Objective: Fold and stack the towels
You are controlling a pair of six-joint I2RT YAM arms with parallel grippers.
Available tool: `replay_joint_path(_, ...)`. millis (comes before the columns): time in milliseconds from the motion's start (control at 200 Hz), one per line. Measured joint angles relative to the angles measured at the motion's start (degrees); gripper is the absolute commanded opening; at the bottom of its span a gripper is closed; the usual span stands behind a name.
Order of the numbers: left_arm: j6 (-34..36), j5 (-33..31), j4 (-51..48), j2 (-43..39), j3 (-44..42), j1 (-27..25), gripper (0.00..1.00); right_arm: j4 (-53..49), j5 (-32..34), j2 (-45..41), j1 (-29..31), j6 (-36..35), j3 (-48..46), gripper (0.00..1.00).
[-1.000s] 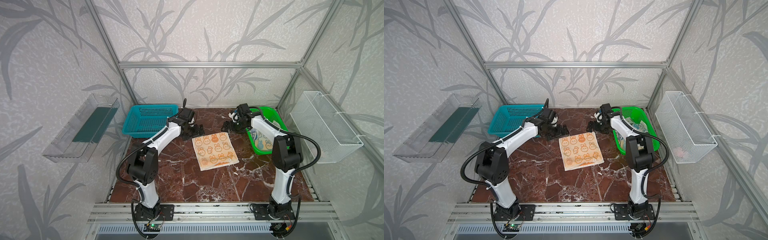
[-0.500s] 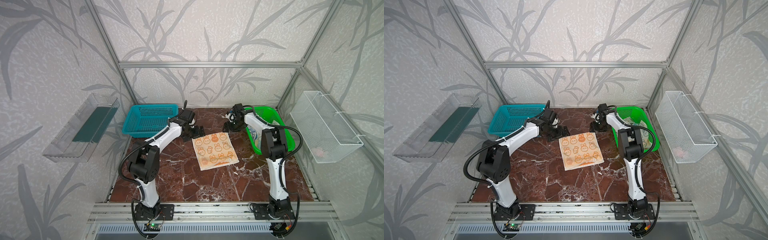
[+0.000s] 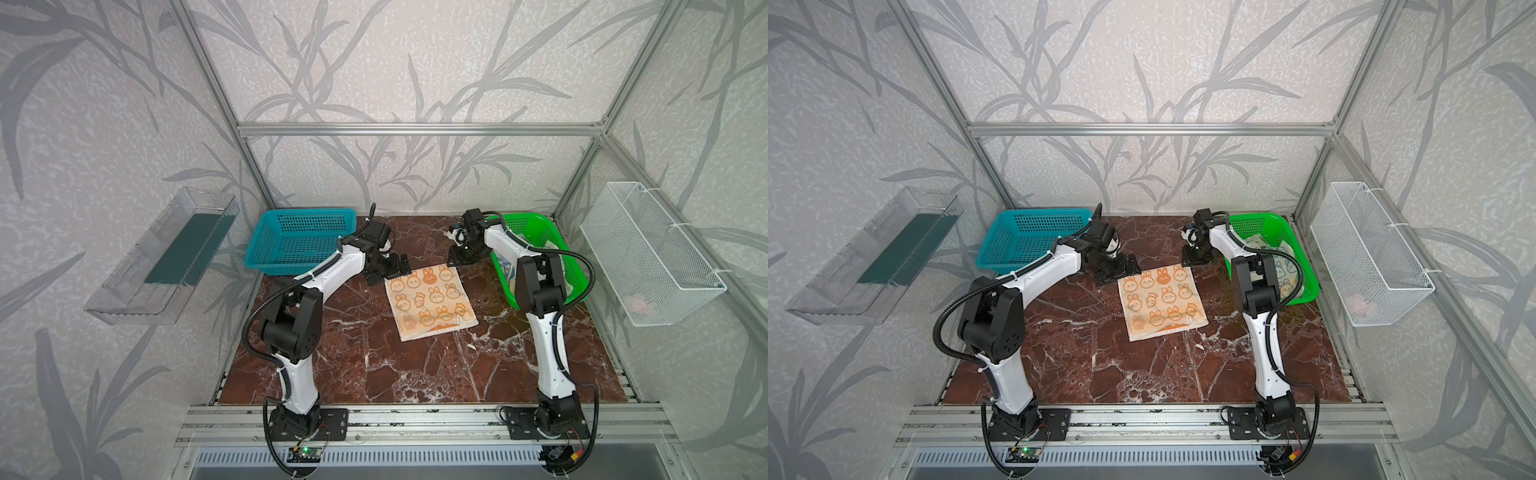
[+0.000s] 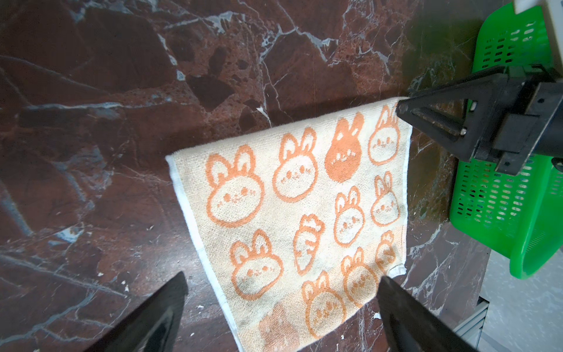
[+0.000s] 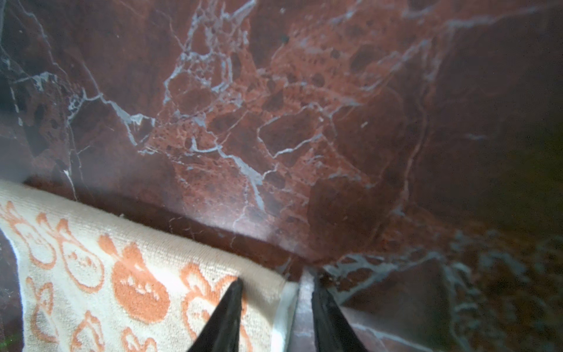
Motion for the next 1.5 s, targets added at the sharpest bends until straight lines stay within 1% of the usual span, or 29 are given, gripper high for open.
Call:
replay_joint_path(240, 0.00, 0.02, 0.02, 0.04, 0.00, 0.00, 0.99, -1.29, 0.90, 0.46, 0.72, -0.70, 0.74, 0.24)
replay_joint_path(305, 0.00, 0.02, 0.11, 0.09, 0.00, 0.00, 0.99, -1.60, 1.18, 0.46, 0.76, -0.83, 0.74, 0.16)
replay_joint_path(380, 0.00, -0.07, 0.17, 0.42, 0.00, 0.00, 0.99, -2.10, 1.51, 0.59, 0.94, -1.07, 0.74, 0.10)
replay_joint_path(465, 0.33, -0.68, -0.33, 1.62, 0.15, 0.00, 0.99, -2.32, 1.62, 0.68, 0.96, -1.01, 0.79, 0.08)
replay_joint_path(570, 1.22, -2.36, -2.71, 5.05, 1.95, 0.33, 0.99, -2.91, 1.62, 0.87, 0.96, -0.90, 1.33, 0.02)
replay_joint_path(765, 3.39, -4.52, -6.97, 11.34, 6.97, 1.60, 0.99, -4.11, 1.46, 1.07, 0.96, -0.79, 1.97, 0.01)
replay_joint_path(985, 6.43, -5.90, -8.92, 15.56, 13.09, 2.84, 0.86, -4.50, 0.55, 1.09, 0.96, -0.79, 1.97, 0.02)
replay_joint_path(1100, 8.13, -6.12, -9.84, 17.64, 15.32, 2.99, 0.77, -4.52, 0.31, 1.09, 0.96, -0.79, 1.97, 0.01)
replay_joint_path(1260, 9.88, -6.43, -10.16, 19.74, 15.89, 2.97, 0.67, -4.63, 0.09, 1.09, 0.96, -0.79, 1.97, 0.01)
replay_joint_path(1410, 11.37, -7.65, -10.38, 20.06, 16.22, 2.89, 0.63, -4.66, -0.07, 1.09, 0.96, -0.79, 1.97, 0.01)
replay_joint_path(1500, 12.09, -8.46, -10.56, 20.37, 16.48, 2.82, 0.57, -4.68, -0.15, 1.09, 0.96, -0.79, 1.97, 0.01)
